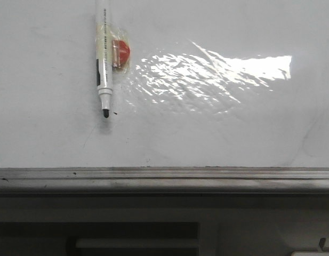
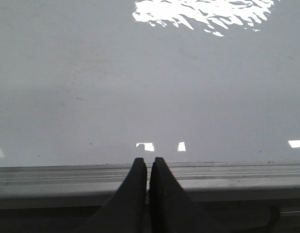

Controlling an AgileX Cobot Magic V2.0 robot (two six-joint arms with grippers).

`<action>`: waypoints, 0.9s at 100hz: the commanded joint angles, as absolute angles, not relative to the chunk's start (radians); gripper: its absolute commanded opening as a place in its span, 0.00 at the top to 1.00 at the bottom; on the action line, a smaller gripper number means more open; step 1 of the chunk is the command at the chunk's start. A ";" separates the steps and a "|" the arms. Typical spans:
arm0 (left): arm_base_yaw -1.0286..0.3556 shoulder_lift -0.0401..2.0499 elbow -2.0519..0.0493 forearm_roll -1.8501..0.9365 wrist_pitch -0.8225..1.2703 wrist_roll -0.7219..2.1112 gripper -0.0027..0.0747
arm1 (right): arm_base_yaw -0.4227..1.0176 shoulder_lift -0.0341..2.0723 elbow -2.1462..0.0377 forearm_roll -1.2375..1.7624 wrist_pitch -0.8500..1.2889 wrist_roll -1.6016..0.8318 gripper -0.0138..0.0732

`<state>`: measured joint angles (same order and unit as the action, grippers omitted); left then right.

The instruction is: Write number 9 on whiteboard

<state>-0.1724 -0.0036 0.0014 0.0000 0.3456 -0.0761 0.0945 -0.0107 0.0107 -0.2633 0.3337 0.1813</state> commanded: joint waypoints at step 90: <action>-0.169 -0.031 0.019 0.000 0.291 -0.085 0.99 | 0.091 -0.026 0.040 -0.272 0.311 0.179 0.89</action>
<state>-0.1724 -0.0036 0.0014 0.0000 0.3456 -0.0761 0.0945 -0.0107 0.0107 -0.2633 0.3337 0.1813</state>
